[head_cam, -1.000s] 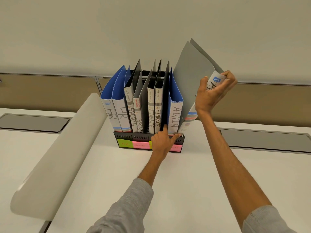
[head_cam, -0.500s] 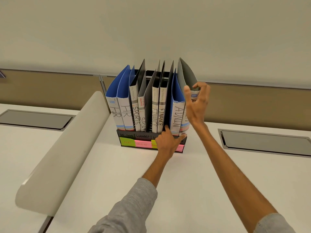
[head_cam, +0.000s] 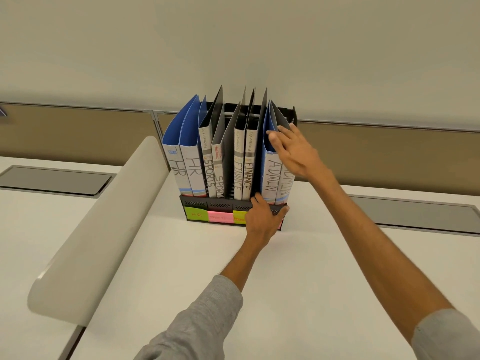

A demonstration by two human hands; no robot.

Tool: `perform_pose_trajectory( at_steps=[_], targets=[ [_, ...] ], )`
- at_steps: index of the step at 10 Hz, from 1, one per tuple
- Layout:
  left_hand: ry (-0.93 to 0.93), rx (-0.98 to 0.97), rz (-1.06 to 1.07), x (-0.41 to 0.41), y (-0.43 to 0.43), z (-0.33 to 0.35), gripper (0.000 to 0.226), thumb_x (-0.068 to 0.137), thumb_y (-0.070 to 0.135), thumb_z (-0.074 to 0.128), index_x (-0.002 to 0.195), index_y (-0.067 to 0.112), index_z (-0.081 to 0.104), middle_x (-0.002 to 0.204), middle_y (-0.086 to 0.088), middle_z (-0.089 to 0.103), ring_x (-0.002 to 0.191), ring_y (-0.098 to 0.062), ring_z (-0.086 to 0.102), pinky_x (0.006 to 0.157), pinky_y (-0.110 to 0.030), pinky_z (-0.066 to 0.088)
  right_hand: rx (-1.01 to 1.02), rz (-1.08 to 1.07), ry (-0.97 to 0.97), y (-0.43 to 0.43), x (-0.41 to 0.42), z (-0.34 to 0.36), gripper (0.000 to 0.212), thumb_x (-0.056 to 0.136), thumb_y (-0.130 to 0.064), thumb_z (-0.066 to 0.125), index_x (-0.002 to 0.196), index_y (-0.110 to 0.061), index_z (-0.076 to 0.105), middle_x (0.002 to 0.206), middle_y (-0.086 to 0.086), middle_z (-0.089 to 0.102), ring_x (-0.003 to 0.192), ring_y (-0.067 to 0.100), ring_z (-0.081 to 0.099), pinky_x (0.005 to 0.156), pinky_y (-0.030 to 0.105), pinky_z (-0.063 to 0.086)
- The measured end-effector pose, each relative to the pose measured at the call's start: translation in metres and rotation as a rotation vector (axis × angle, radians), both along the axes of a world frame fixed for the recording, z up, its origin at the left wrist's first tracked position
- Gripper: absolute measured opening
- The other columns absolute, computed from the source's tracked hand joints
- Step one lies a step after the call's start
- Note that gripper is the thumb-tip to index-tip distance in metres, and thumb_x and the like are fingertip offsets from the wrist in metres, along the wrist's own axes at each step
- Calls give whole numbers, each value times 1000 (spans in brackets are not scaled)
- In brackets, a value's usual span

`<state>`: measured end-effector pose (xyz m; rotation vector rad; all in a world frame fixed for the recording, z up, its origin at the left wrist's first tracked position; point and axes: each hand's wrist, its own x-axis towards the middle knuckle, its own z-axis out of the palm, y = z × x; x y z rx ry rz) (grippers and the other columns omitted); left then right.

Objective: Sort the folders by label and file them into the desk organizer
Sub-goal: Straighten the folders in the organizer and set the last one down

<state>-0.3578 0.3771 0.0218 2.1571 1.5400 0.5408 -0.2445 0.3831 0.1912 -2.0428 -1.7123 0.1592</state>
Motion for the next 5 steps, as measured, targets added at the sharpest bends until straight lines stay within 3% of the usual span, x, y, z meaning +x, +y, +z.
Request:
perform_pose_trajectory(
  at_steps=[2,3,4,5],
  targets=[
    [-31,34,-67,-11,-14,3,89,88,53,60,148,1,20,141,-13,38,108,-31,61,82,-40,51,-1,19,91,-3,6,-4,61,99,-61,11,151,-34,31,163,-2,14,151,17,-1,119,59,8],
    [-39,118,-99,-24,-19,12,76,90,43,62,145,5,27,141,-11,41,99,-31,65,75,-39,52,176,38,315,-8,2,-10,54,104,-50,22,150,-26,35,162,3,18,149,17,12,117,35,14],
    [-62,212,-133,-41,-16,23,61,91,36,61,139,9,35,137,-8,49,92,-29,67,70,-37,52,336,-18,369,-21,-2,-22,48,105,-40,28,146,-16,38,154,9,31,140,16,29,111,27,27],
    [-131,280,-123,-48,-15,36,50,92,28,59,135,9,41,130,-8,53,94,-25,65,70,-32,52,432,-128,394,-45,-9,-42,51,104,-40,29,149,-15,32,151,9,33,134,10,33,104,24,28]
  ],
)
